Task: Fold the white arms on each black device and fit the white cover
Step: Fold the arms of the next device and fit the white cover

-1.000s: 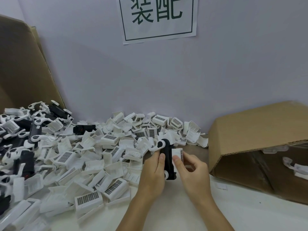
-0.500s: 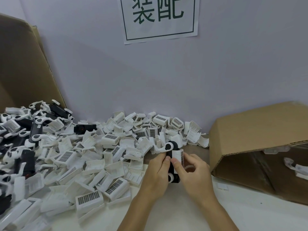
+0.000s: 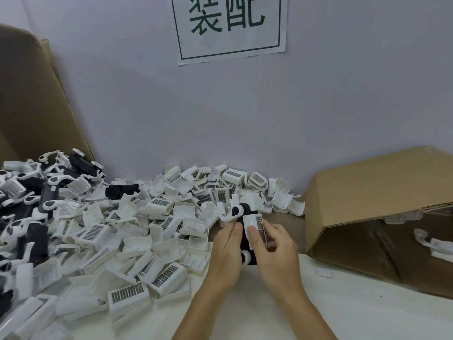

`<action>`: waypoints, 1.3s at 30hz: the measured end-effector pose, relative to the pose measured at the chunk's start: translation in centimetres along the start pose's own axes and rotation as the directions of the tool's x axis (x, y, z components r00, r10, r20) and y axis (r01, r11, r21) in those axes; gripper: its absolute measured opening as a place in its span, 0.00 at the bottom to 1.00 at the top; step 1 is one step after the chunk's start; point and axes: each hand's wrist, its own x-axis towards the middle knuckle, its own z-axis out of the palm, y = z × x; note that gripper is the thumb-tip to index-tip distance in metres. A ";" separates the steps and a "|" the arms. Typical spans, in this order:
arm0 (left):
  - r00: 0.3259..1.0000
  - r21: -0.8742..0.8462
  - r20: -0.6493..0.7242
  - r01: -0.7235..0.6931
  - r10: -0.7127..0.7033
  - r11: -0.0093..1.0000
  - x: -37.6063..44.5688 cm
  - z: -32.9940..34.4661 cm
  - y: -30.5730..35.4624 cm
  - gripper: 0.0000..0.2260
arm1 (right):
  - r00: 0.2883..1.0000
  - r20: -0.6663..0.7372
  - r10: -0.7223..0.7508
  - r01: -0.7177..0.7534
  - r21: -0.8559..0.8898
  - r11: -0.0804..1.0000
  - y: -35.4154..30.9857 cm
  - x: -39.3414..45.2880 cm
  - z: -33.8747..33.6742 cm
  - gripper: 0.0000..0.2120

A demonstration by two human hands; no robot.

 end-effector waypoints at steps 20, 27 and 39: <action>0.987 0.060 0.156 0.026 -0.035 0.998 0.5 0.5 2.2 0.05 | 0.981 -0.140 -0.137 0.112 -0.175 0.978 0.6 -0.4 -0.1 0.23; 0.975 -0.108 -0.056 0.210 -0.217 0.972 0.8 0.0 1.4 0.13 | 0.967 -0.015 -0.254 0.244 -0.230 0.942 0.0 -0.8 0.0 0.19; 0.968 -0.256 0.129 0.241 -0.214 0.936 1.3 -1.4 0.6 0.08 | 0.975 0.158 0.154 -0.167 0.074 0.983 0.3 0.9 -2.4 0.04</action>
